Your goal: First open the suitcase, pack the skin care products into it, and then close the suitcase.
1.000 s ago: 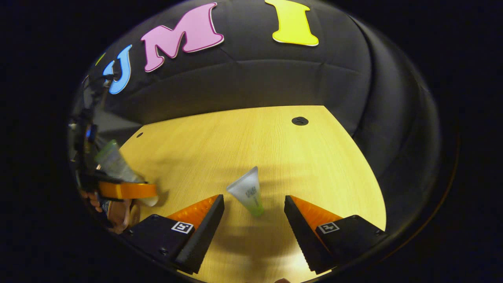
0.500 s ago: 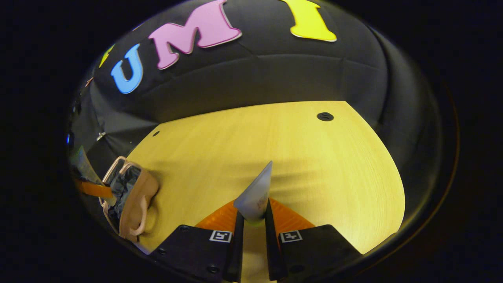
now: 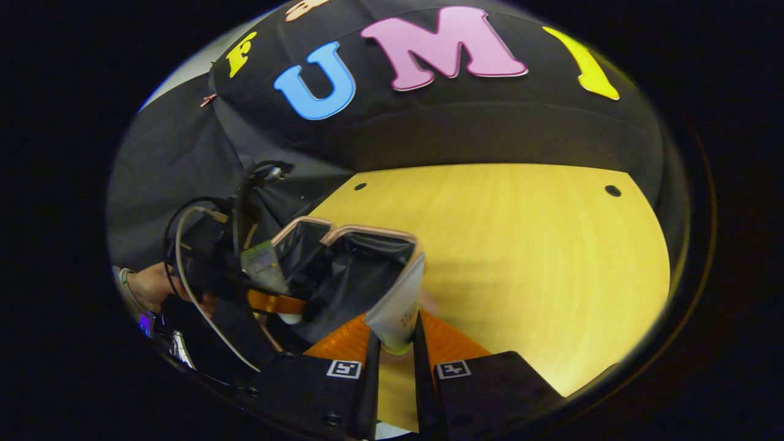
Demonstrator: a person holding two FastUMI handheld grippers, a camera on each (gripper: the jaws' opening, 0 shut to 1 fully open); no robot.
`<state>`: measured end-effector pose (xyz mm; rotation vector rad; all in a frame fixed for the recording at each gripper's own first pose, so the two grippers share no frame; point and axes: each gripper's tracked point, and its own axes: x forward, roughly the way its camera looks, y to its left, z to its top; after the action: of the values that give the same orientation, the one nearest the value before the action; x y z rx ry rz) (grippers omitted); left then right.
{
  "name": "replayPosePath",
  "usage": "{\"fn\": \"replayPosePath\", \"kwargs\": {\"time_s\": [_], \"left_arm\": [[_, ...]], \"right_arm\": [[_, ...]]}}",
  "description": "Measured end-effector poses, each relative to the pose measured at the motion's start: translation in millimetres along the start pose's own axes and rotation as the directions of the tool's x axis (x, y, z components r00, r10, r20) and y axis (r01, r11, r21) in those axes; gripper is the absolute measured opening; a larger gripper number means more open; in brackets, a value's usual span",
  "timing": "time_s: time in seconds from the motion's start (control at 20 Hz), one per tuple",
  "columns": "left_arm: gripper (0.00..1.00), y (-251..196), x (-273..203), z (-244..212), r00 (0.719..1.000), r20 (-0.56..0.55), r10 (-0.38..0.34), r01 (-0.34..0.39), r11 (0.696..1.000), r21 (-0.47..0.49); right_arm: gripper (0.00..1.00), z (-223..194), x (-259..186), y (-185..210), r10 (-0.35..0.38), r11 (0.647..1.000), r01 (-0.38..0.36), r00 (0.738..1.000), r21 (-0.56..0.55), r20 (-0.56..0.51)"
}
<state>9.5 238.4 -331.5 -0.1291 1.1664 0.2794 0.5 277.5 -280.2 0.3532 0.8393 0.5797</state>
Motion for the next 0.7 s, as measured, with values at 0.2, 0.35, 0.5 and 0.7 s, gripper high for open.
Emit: {"fn": "replayPosePath", "kwargs": {"time_s": [0.2,0.35,0.5,0.7], "left_arm": [[0.47,23,32,-20,0.996,-0.089,-0.026,0.027,0.999,0.017],[0.5,36,34,-19,0.996,-0.078,-0.04,0.044,0.997,0.063],[0.72,33,12,-8,0.996,-0.014,-0.083,0.084,0.99,0.113],[0.85,54,-44,33,0.974,0.164,-0.154,0.131,0.981,0.143]], "right_arm": [[0.3,-45,40,67,0.041,0.998,-0.033,0.988,0.06,-0.148],[0.3,-60,57,71,0.001,1.0,0.005,0.978,0.028,-0.21],[0.3,-63,68,68,-0.026,0.998,0.039,0.974,0.054,-0.223],[0.29,-76,85,66,-0.078,0.996,0.09,0.947,0.023,-0.31]]}}
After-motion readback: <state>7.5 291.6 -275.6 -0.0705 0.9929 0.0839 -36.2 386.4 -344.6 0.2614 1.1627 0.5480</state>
